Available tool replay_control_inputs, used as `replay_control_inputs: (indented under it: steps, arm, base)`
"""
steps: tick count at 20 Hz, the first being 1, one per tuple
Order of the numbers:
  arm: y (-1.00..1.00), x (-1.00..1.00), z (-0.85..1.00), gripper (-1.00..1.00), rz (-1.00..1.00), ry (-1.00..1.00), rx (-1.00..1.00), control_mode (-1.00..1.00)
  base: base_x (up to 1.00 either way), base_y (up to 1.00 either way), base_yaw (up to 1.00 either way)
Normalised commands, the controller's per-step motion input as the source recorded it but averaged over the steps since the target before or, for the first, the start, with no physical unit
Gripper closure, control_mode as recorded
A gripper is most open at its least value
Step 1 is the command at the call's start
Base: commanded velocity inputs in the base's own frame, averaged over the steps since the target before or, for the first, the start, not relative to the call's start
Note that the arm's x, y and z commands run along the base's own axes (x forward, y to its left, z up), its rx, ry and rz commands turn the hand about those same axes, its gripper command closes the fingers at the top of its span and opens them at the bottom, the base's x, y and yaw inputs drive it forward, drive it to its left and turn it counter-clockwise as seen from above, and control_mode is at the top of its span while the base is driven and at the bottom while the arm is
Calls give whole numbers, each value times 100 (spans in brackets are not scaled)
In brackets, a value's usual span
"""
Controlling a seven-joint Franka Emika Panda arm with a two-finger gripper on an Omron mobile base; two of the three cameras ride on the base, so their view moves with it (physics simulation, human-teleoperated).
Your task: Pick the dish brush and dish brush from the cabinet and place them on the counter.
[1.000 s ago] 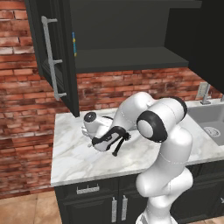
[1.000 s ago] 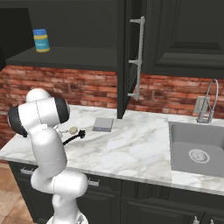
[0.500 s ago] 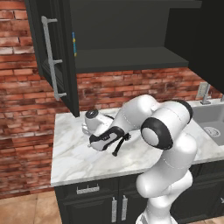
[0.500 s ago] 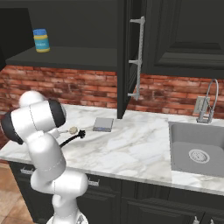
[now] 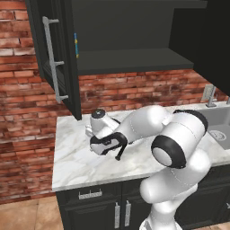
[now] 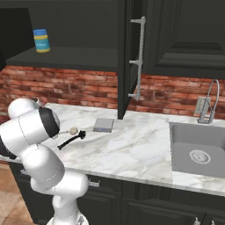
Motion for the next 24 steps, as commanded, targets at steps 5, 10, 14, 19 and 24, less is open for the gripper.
replay_control_inputs:
  steps: [5, 10, 14, 19, 24]
  arm:
    - [-2, -34, 17, -100, 0, 1, 3, -100]
    - [0, -29, 20, -100, 0, 0, 2, -100]
    - [-1, -26, 22, -100, 0, 1, 4, -100]
    - [-7, -9, 19, -100, 12, 4, 1, -100]
    - [-5, -8, 11, -100, 17, 1, -2, -100]
  base:
    - [0, 0, 0]
    - [0, 0, 0]
    - [0, 0, 0]
    - [0, 0, 0]
    - [0, 0, 0]
